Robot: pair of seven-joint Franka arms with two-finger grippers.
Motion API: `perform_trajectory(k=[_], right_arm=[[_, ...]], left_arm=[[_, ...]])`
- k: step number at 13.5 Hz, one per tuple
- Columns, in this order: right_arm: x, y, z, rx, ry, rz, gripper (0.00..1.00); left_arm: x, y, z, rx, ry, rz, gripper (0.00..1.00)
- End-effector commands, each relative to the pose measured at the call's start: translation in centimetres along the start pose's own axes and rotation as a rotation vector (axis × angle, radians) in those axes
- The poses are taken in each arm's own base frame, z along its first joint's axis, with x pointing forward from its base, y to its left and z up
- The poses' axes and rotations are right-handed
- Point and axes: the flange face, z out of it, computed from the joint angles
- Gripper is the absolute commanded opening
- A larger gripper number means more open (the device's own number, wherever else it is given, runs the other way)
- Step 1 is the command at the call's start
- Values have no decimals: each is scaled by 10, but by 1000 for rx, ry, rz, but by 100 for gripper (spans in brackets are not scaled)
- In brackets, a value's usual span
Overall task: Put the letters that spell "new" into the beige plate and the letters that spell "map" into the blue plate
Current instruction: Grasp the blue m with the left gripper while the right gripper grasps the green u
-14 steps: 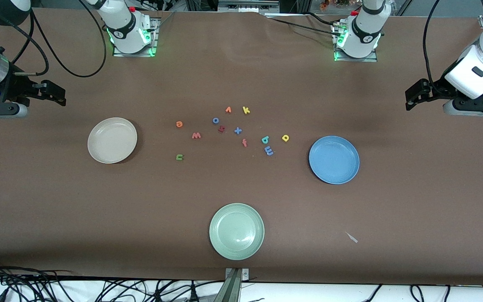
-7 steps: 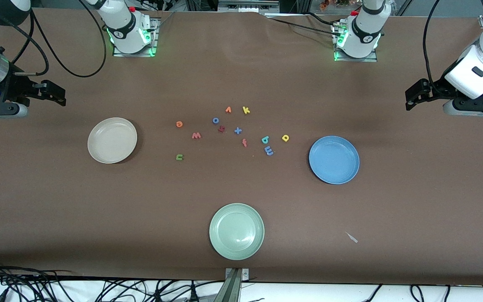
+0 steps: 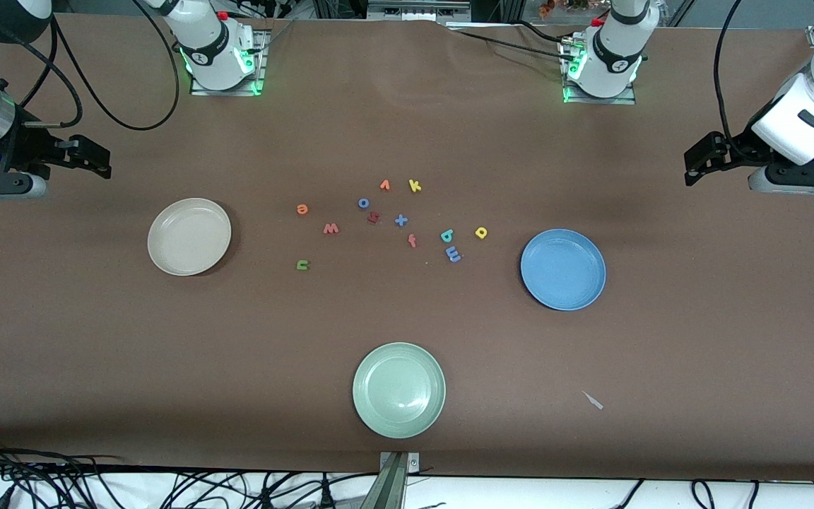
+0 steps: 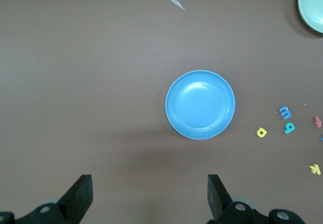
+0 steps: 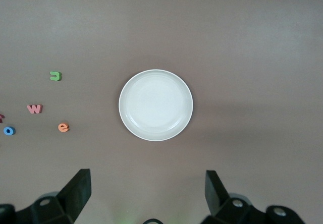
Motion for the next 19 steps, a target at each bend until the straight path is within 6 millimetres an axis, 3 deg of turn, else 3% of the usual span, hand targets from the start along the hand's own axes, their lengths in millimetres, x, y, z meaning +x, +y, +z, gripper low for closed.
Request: perform_trajectory(k=[1,3,5,8,9,10,11,12,14,16,18,19], right_arm=[[-1,-2,-3,11,2,-9,100],[-1,-2,-1,12,1,1,100],[0,-2,0,17,1,3,100],[8,-8,13,17,-20,-10,100],[10,-12,15,18,-17,-17,100],[15,-25,20,11,-23,-48,100],[24,-43,40,9,-61,-88,100],[35,-67,67,-3,-115,-129,100],[43,-93,81,-9,-126,-156,100],[58,-117,108,4,-104,-129,100],[68,-153,137,-1,-91,-81,100],[72,-164,153,-3,-90,-70,100]], left_arm=[[6,16,12,-21,-45,35,100],[24,25,52,-26,-115,53,100],[31,45,76,-33,-149,80,100],[54,99,125,-40,-127,79,100],[59,129,149,-39,-133,34,100],[67,149,165,-38,-140,-29,100],[77,161,182,-41,-153,-98,100],[83,188,198,-41,-167,-132,100],[91,236,234,-34,-192,-170,100],[89,277,273,-33,-186,-252,100],[86,300,307,-37,-187,-337,100],[75,325,321,-38,-182,-341,100]])
